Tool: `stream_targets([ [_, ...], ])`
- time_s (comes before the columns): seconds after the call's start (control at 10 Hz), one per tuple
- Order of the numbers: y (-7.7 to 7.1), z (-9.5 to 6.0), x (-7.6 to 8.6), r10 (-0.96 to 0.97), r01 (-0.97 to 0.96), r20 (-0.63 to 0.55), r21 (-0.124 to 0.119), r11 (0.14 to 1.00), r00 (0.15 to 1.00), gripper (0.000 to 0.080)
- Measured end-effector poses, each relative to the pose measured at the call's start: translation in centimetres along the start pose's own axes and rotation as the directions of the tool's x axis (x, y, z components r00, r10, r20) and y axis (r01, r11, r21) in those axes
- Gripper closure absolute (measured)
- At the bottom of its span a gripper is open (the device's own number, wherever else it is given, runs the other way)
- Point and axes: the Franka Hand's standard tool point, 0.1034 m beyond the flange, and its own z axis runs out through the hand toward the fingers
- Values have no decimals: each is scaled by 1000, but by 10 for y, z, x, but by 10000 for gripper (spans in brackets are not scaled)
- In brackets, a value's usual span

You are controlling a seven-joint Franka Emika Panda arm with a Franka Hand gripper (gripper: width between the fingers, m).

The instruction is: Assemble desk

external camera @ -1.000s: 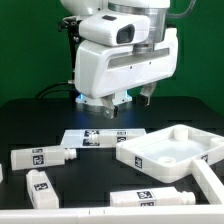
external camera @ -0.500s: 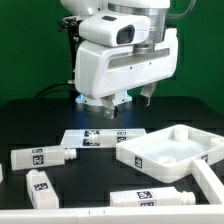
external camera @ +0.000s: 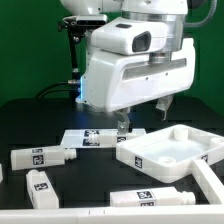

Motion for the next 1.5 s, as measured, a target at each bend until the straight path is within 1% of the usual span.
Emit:
stream_targets([
  [0.2, -1, 2, 1, -2, 2, 2, 2, 1000, 1000, 149],
  [0.3, 0, 5, 2, -31, 31, -2, -2, 1000, 1000, 149],
  [0.4, 5, 16, 10, -151, 150, -34, -28, 988, 988, 149],
  [0.5, 5, 27, 22, -196, 194, -42, -47, 980, 980, 149],
  [0.6, 0, 36, 39, -263, 259, -47, -76, 963, 964, 149],
  [0.7, -7, 43, 48, -293, 289, -42, -87, 954, 955, 149],
  [0.8, -10, 45, 48, -289, 283, -57, -96, 954, 956, 149],
  [1.0, -9, 45, 46, -287, 281, -54, -93, 955, 956, 149],
  [1.1, -8, 47, 47, -333, 327, -52, -103, 939, 941, 149],
  [1.2, -6, 53, 51, -407, 398, -56, -120, 909, 912, 149],
  [1.5, 0, 72, 69, -530, 519, -57, -137, 843, 846, 149],
])
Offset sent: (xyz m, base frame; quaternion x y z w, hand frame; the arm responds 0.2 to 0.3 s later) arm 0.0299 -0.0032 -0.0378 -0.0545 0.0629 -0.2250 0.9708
